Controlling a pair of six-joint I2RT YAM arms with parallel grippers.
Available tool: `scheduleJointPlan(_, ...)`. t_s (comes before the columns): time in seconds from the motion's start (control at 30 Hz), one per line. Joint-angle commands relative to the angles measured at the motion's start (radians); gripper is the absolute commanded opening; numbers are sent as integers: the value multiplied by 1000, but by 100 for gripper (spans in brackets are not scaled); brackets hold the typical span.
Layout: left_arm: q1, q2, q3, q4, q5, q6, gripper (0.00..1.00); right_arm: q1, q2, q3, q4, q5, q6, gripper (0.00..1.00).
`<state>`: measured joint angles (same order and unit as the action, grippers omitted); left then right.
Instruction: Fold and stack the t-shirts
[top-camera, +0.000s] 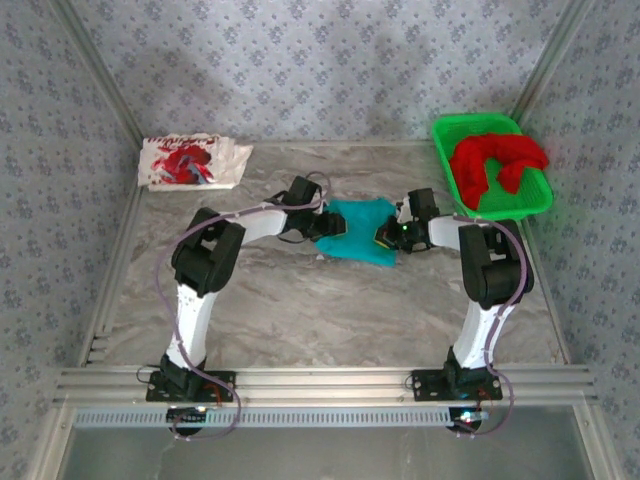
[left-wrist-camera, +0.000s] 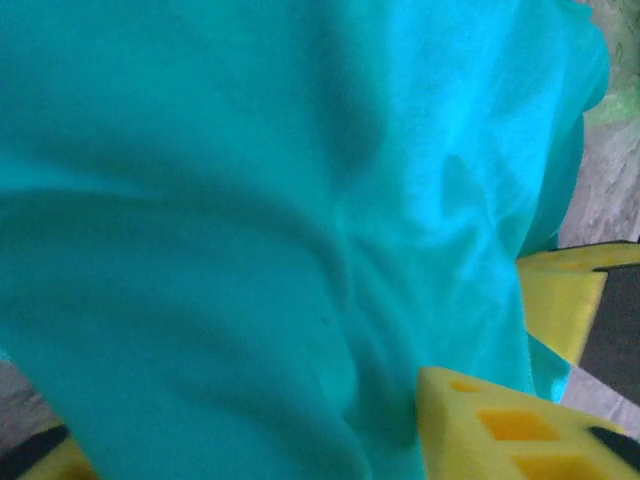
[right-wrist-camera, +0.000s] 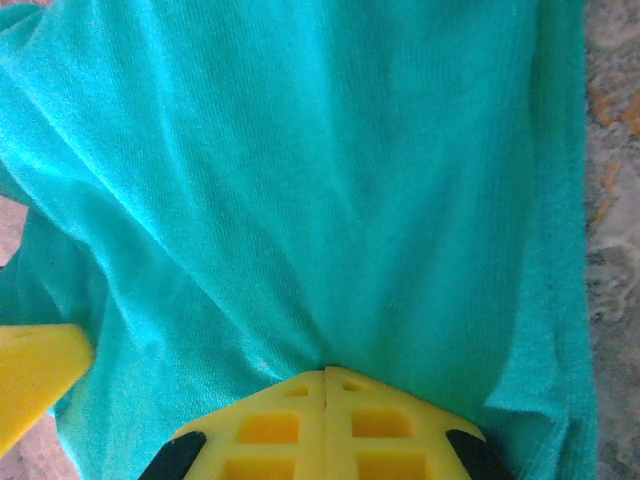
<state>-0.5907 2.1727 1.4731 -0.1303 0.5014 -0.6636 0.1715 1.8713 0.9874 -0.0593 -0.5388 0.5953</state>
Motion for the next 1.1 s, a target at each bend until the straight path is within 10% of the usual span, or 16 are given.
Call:
scheduleJointPlan(0.0, -16, 21, 37, -14, 3, 5, 29, 7, 45, -34, -31, 19, 15, 0)
scheduleJointPlan(0.17, -11, -5, 57, -126, -86, 55, 0, 6, 17, -35, -42, 10, 6, 0)
scheduleJointPlan(0.37, 20, -65, 92, -303, -196, 135, 0, 4, -35, -10, -68, -6, -13, 0)
scheduleJointPlan(0.7, 128, -142, 130, -532, -437, 418, 0, -19, -279, -16, 15, 16, -10, 46)
scheduleJointPlan(0.9, 164, -143, 229, -623, -661, 681, 0, -20, -366, -37, 59, 73, -32, 51)
scheduleJointPlan(1.07, 230, -113, 336, -616, -638, 824, 0, -21, -357, -43, 79, 67, -8, 52)
